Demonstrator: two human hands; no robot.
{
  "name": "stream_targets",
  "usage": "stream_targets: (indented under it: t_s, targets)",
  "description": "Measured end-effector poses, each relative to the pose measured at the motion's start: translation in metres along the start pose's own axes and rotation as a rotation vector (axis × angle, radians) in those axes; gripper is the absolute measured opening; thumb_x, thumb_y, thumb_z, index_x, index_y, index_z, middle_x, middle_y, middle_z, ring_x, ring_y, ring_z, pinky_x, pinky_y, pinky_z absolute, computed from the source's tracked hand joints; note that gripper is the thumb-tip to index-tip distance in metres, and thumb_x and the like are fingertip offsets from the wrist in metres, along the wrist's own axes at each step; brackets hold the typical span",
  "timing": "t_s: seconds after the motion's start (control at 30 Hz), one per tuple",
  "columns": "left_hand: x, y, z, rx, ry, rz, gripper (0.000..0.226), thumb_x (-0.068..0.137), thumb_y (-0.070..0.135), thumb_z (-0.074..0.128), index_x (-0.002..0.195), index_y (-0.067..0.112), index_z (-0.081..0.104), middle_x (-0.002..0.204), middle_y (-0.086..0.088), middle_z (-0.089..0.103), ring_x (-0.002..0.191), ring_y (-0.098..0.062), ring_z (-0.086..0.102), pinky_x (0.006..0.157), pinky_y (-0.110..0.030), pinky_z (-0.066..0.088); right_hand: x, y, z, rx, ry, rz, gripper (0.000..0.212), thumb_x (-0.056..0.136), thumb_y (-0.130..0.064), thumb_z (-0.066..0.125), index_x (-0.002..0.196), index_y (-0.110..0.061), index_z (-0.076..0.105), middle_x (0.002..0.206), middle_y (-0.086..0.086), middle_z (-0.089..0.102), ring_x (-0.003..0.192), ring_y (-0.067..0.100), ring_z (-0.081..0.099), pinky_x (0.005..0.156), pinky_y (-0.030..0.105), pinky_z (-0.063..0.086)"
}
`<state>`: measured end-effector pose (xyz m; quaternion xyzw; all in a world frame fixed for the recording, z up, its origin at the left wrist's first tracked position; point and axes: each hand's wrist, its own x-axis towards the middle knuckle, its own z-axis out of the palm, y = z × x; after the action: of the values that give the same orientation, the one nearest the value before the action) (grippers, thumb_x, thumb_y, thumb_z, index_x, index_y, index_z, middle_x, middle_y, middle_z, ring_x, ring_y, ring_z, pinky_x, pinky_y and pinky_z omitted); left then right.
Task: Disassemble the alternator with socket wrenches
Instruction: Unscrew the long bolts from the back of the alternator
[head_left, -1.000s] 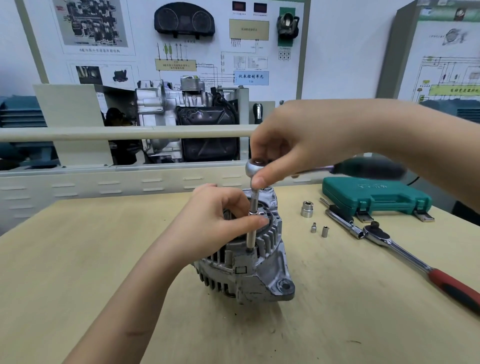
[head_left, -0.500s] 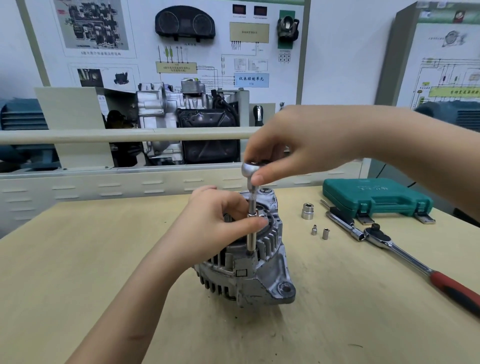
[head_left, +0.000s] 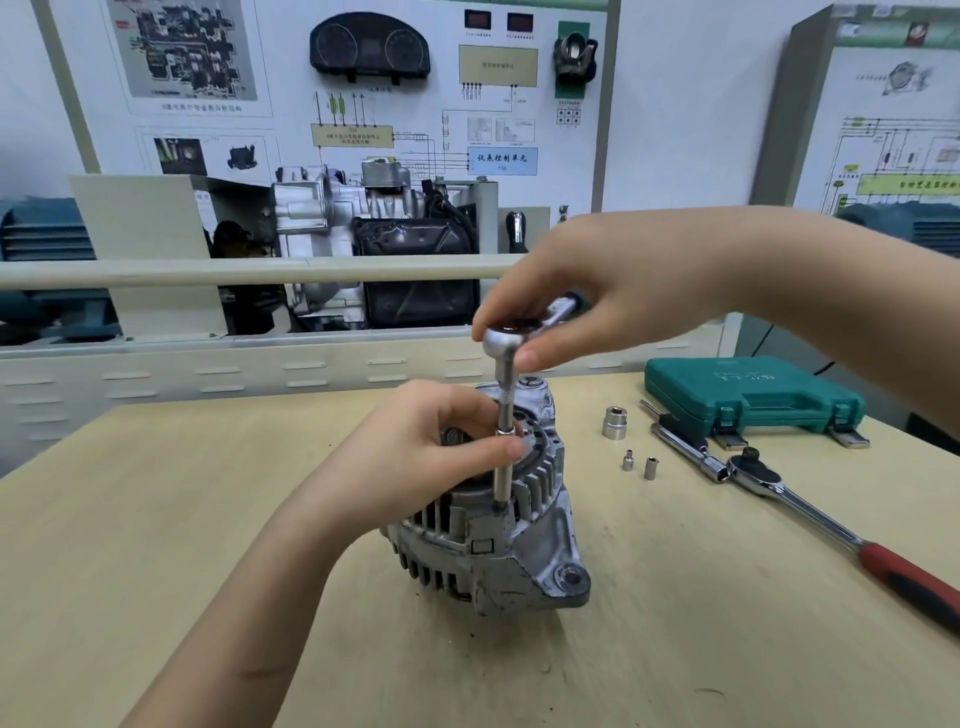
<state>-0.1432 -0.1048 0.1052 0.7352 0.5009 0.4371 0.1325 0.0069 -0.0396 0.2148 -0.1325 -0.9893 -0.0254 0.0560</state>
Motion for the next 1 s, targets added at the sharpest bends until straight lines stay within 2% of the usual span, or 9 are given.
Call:
stream_targets:
  t_s: [0.1,0.23,0.33,0.47,0.6,0.7,0.83,0.9,1.0]
  targets:
    - [0.0009,-0.0010,0.0043,0.063,0.064,0.017,0.012,0.073,0.028,0.072,0.064,0.025,0.064,0.065,0.021,0.064,0.064,0.006,0.058,0.059,-0.004,0.039,0.0014,-0.0029,0.0012,-0.064,0.039,0.026,0.044,0.070,-0.053,0.051,0.093,-0.019,0.066,0.075,-0.006,0.064,0.071,0.010,0.057,0.070,0.029,0.047]
    - [0.0017,-0.0023,0.0086,0.099,0.133,0.021,0.032,0.070,0.026,0.075,0.053,0.028,0.049,0.048,0.022,0.054,0.053,0.006,0.051,0.054,-0.007,0.035,0.0014,-0.0042,0.0046,-0.107,0.069,0.088,0.055,0.063,-0.064,0.045,0.083,-0.016,0.064,0.063,-0.007,0.061,0.057,0.009,0.053,0.058,0.024,0.043]
    - [0.0008,-0.0009,0.0057,0.082,0.090,0.005,0.025,0.072,0.028,0.073,0.055,0.027,0.055,0.052,0.019,0.057,0.054,0.004,0.052,0.054,-0.008,0.036,0.0005,-0.0053,0.0022,-0.102,0.061,0.056,0.050,0.066,-0.060,0.046,0.087,-0.018,0.065,0.071,-0.006,0.062,0.066,0.010,0.057,0.066,0.031,0.049]
    - [-0.0001,0.0025,0.0010,0.021,-0.025,-0.019,0.008,0.074,0.037,0.066,0.076,0.029,0.069,0.079,0.016,0.070,0.075,0.002,0.063,0.068,-0.011,0.046,0.0004,-0.0049,0.0004,-0.066,0.007,0.017,0.041,0.074,-0.047,0.050,0.096,-0.017,0.066,0.083,0.001,0.065,0.077,0.016,0.057,0.074,0.036,0.045]
    - [-0.0009,0.0025,0.0003,0.028,0.005,-0.024,0.003,0.075,0.031,0.070,0.072,0.029,0.068,0.075,0.016,0.070,0.071,0.003,0.063,0.065,-0.009,0.046,-0.0018,-0.0046,0.0001,-0.003,0.019,0.018,0.034,0.078,-0.040,0.056,0.105,-0.021,0.065,0.090,-0.006,0.067,0.083,0.010,0.060,0.077,0.030,0.044]
    - [-0.0007,0.0011,0.0042,0.063,0.085,-0.008,0.020,0.073,0.025,0.073,0.058,0.030,0.060,0.061,0.017,0.065,0.061,0.005,0.059,0.058,-0.006,0.041,0.0003,-0.0060,0.0020,-0.071,0.059,0.027,0.036,0.072,-0.052,0.052,0.089,-0.022,0.064,0.073,-0.009,0.061,0.065,0.004,0.052,0.064,0.024,0.043]
    - [0.0005,0.0007,0.0085,0.110,0.127,-0.009,0.036,0.072,0.026,0.074,0.049,0.029,0.047,0.045,0.020,0.051,0.051,0.004,0.048,0.053,-0.007,0.033,0.0012,-0.0069,0.0045,-0.126,0.098,0.085,0.050,0.063,-0.064,0.045,0.079,-0.020,0.062,0.062,-0.009,0.058,0.057,0.005,0.051,0.055,0.022,0.039]
    - [0.0001,0.0014,0.0066,0.088,0.101,-0.025,0.030,0.072,0.029,0.073,0.051,0.029,0.051,0.050,0.019,0.056,0.054,0.004,0.051,0.054,-0.007,0.036,0.0008,-0.0063,0.0043,-0.091,0.095,0.067,0.048,0.063,-0.064,0.046,0.078,-0.021,0.061,0.060,-0.008,0.057,0.054,0.005,0.052,0.051,0.019,0.038]
    - [-0.0011,0.0029,-0.0010,0.021,-0.013,-0.048,0.016,0.069,0.044,0.065,0.068,0.028,0.068,0.077,0.014,0.070,0.072,0.002,0.062,0.066,-0.010,0.045,0.0004,-0.0062,0.0030,-0.041,0.077,0.029,0.041,0.067,-0.059,0.048,0.079,-0.022,0.062,0.060,-0.009,0.056,0.053,0.004,0.050,0.050,0.015,0.037]
